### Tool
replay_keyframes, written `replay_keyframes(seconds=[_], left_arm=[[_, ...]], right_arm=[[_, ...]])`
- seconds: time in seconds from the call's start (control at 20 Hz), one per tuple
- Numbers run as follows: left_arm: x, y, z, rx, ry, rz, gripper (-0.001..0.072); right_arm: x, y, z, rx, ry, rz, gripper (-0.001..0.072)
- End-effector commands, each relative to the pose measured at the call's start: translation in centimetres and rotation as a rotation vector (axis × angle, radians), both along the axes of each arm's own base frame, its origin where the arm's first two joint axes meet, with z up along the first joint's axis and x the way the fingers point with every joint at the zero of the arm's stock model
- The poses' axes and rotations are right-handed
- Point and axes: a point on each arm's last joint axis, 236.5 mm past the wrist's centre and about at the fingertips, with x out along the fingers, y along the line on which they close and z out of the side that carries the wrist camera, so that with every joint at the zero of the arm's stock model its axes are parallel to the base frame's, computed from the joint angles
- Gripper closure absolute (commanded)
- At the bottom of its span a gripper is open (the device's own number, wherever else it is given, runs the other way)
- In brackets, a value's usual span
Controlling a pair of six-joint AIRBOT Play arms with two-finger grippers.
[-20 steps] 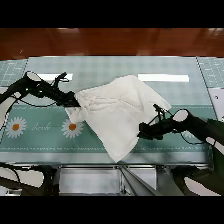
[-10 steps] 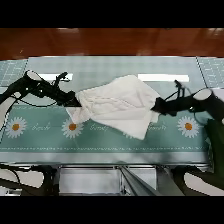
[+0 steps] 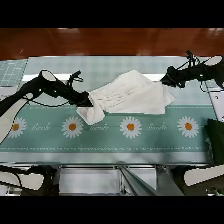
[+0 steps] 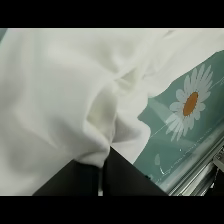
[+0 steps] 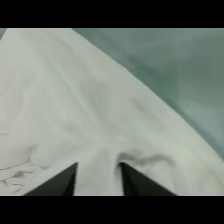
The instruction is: Fold the shirts.
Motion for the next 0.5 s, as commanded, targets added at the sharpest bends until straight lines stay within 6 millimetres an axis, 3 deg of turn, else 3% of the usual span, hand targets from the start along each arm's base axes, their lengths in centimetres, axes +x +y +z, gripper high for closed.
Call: replay_keyframes(seconds=[0.0, 0.15, 0.25, 0.3, 0.45], left_arm=[[0.1, -0.5, 0.0, 0.003, -0.007, 0.005, 0.0686], [0.0, -0.5, 0.0, 0.001, 0.001, 0.005, 0.0686], [-0.1, -0.5, 0.0, 0.001, 0.008, 0.007, 0.0686], [-0.1, -0.5, 0.0, 0.002, 0.007, 0.009, 0.0686], [0.1, -0.5, 0.0, 0.004, 0.001, 0.013, 0.0686]], right_arm=[[-1.9, -0.9, 0.2, 0.018, 0.084, 0.051, 0.0302], [-7.0, -6.8, 1.9, -0.124, 0.169, 0.067, 0.0302], [-11.8, -9.7, 1.0, -0.193, 0.232, 0.012, 0.0302], [-13.6, -9.8, 0.3, -0.167, 0.233, -0.024, 0.0302], [-16.6, -6.1, -0.5, 0.033, 0.182, -0.019, 0.0296]])
